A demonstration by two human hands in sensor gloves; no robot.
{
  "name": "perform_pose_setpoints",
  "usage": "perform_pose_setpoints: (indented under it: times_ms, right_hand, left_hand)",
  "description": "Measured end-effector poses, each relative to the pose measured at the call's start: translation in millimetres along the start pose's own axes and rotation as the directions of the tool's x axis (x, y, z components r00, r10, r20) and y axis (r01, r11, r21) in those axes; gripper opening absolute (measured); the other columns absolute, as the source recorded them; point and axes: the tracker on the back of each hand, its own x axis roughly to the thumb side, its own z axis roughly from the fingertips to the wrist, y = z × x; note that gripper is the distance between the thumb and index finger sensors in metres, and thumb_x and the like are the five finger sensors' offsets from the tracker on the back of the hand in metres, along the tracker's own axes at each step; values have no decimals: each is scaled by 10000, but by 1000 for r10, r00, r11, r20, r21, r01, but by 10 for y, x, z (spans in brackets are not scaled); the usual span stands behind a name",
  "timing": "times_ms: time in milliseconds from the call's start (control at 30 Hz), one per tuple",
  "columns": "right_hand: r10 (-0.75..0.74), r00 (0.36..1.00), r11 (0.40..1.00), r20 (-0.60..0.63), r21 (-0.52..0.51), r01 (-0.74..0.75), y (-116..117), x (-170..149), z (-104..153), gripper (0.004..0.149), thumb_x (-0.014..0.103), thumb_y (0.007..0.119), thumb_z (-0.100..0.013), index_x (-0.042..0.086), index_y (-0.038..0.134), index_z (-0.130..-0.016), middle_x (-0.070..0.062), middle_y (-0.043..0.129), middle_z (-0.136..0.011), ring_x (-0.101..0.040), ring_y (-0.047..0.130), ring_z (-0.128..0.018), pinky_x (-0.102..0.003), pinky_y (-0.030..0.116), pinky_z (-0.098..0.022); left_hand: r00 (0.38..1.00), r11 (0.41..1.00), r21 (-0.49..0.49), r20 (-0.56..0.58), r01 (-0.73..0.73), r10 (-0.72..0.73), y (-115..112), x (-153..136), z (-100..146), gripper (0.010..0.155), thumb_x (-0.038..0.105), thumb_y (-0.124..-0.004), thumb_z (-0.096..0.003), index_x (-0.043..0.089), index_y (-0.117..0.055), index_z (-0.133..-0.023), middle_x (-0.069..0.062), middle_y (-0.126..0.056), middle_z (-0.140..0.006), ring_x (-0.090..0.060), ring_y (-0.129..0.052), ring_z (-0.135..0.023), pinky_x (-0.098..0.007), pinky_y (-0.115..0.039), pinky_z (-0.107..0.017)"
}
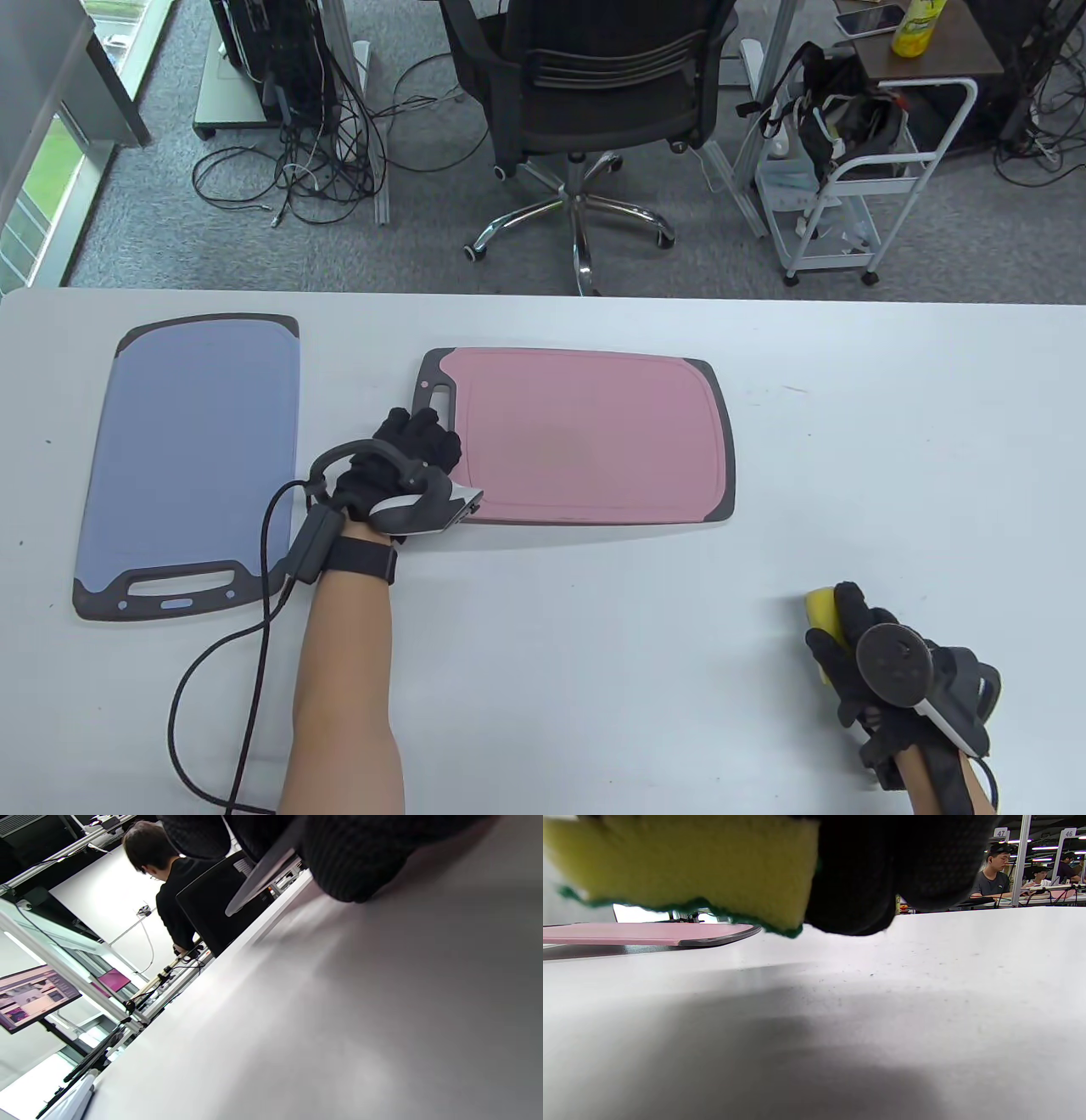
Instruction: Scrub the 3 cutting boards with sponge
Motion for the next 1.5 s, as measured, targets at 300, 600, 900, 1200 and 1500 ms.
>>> perform_pose_setpoints:
  times_ms: [300, 600, 900, 1200, 1500]
  right_hand:
    - [-15, 1000, 1000, -16, 13, 15, 26, -29, -22, 729, 563, 707, -443, 109, 633, -1009, -107, 852, -735, -221, 925, -512, -467, 780, -482]
    - [-33, 999, 999, -16, 15, 33, 49, -17, -8, 733, 564, 706, -443, 107, 629, -1010, -107, 851, -738, -221, 926, -514, -468, 781, -480]
    - [-104, 994, 994, -42, 11, 105, 15, -90, 18, 734, 564, 706, -446, 104, 625, -1013, -109, 851, -740, -224, 926, -516, -469, 780, -482]
    - [-188, 980, 982, -68, 3, 188, 36, -117, 45, 732, 561, 708, -448, 101, 627, -1012, -111, 852, -740, -225, 927, -515, -470, 782, -478]
    - [-208, 969, 978, -135, 2, 210, 76, -215, 58, 732, 560, 708, -449, 99, 626, -1012, -113, 850, -741, -226, 926, -517, -471, 781, -479]
  left_hand:
    - [999, 997, -72, -15, -31, 30, -76, -19, -160, 708, 344, -871, -495, 351, -361, -986, 173, -573, -1071, -139, -637, -1117, -417, -645, -793]
    - [999, 947, -322, 31, -13, 25, -42, -13, -76, 801, 340, -783, -489, 328, -269, -1102, 71, -448, -1215, -272, -661, -1110, -526, -632, -772]
    - [958, 946, -220, -216, -236, 189, 122, -152, 798, 844, 535, -776, -482, 244, -333, -1139, -20, -637, -1164, -280, -745, -1048, -524, -684, -742]
    - [789, 869, -147, -510, -472, 342, -289, -525, 2030, 760, 561, -769, -487, 242, -499, -1122, -41, -730, -1123, -297, -824, -999, -520, -727, -716]
    - [631, 690, -209, -639, -693, 440, -757, -683, 2524, 713, 567, -717, -561, 231, -475, -1142, -46, -596, -1183, -328, -640, -1102, -567, -617, -768]
